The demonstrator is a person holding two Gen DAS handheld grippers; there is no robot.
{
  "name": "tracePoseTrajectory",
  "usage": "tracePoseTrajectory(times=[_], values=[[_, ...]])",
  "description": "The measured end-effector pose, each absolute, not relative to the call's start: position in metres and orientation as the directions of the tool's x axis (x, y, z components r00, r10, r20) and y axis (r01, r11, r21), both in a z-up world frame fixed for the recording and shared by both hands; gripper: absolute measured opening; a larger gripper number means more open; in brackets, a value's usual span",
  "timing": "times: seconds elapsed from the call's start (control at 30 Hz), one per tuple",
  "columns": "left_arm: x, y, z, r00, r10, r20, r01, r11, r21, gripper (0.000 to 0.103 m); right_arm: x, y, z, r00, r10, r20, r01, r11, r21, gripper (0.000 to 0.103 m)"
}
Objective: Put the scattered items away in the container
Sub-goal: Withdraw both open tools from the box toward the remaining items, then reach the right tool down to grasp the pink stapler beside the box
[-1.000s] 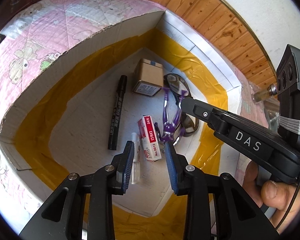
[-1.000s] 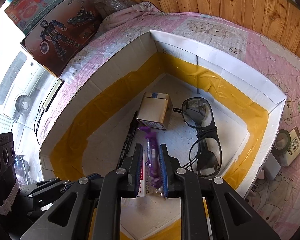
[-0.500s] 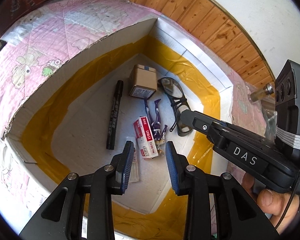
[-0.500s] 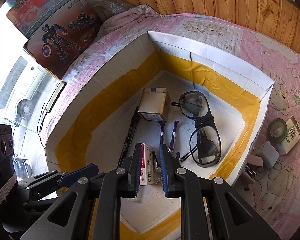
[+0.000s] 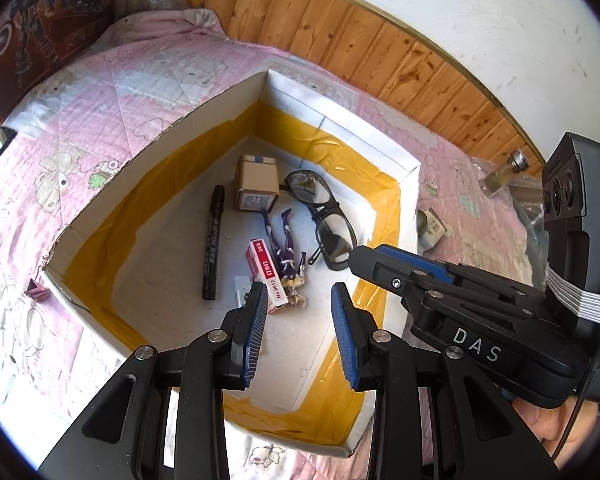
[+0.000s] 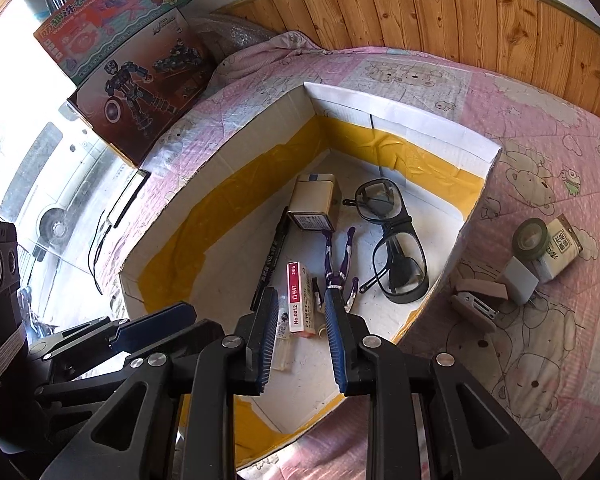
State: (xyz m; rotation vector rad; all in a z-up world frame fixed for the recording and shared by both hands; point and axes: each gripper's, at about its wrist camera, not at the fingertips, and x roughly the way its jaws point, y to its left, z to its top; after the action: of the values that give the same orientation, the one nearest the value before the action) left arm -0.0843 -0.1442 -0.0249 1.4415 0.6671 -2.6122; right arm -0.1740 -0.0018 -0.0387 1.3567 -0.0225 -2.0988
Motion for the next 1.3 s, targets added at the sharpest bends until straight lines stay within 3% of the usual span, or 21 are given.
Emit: tracePoseTrajectory(times=[0.6, 1.03, 1.3], values=[[-0.058, -0.107, 0.013, -0.647, 0.089, -0.757, 0.203, -0.937, -0.283, 0.036, -0.124, 0.061, -0.008, -0.376, -0.608, -0.699, 0.463, -0.777, 0.427, 0.026], [-0.061, -0.053, 0.018, -0.634, 0.18, -0.752, 0.073, -0.954, -0.289, 0.037, -0.11, 0.131, -0.029, -0.422, -0.608, -0.672, 0.331, -0.794, 0.511, 0.026], [-0.081, -0.018, 0.007, -0.577, 0.238, -0.781, 0.02, -0.952, -0.304, 0.042, -0.117, 0.17, -0.045, -0.45, -0.591, -0.669, 0.251, -0.803, 0.541, 0.026]])
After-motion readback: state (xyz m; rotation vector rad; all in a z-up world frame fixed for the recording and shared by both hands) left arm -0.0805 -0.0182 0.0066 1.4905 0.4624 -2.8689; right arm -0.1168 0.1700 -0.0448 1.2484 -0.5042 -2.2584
